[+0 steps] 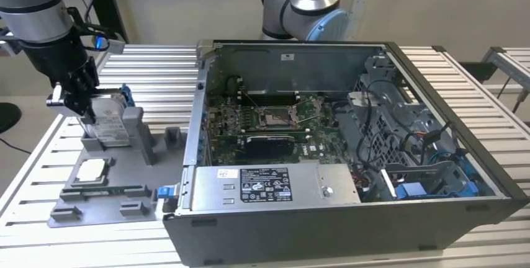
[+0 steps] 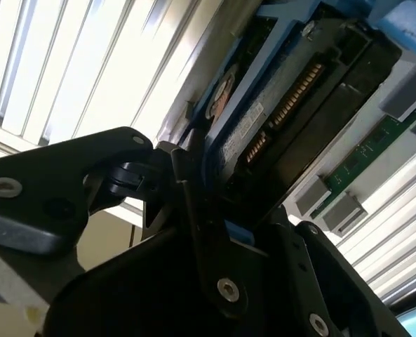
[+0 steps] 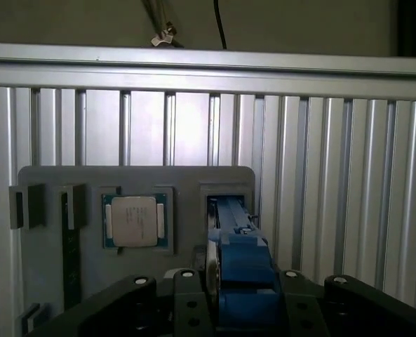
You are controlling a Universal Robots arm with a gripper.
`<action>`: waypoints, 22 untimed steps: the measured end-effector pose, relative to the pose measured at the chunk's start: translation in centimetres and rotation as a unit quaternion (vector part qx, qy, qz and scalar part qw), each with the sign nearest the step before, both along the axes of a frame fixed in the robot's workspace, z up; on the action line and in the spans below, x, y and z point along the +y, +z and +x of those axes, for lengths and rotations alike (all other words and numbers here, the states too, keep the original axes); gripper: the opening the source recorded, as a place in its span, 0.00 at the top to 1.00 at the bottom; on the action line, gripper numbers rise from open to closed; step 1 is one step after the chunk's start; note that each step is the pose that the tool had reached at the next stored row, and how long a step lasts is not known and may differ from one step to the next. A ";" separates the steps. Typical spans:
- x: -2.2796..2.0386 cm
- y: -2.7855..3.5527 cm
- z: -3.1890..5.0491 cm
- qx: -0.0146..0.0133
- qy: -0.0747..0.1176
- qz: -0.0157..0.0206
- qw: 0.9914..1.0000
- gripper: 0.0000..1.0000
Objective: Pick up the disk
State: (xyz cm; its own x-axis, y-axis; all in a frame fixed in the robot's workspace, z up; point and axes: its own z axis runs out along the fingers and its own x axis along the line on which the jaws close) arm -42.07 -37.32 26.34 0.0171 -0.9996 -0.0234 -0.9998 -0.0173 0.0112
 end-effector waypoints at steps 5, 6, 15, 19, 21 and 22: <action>0.00 0.00 0.00 0.000 0.000 0.000 1.000 1.00; 0.00 0.00 0.00 0.000 0.000 0.000 1.000 1.00; -0.09 0.01 0.00 0.000 0.000 0.003 1.000 1.00; -0.10 0.00 0.00 0.000 0.000 -0.006 1.000 1.00; -0.10 0.01 0.00 0.000 0.000 -0.005 1.000 1.00; -0.09 0.02 0.00 0.000 0.000 -0.004 1.000 1.00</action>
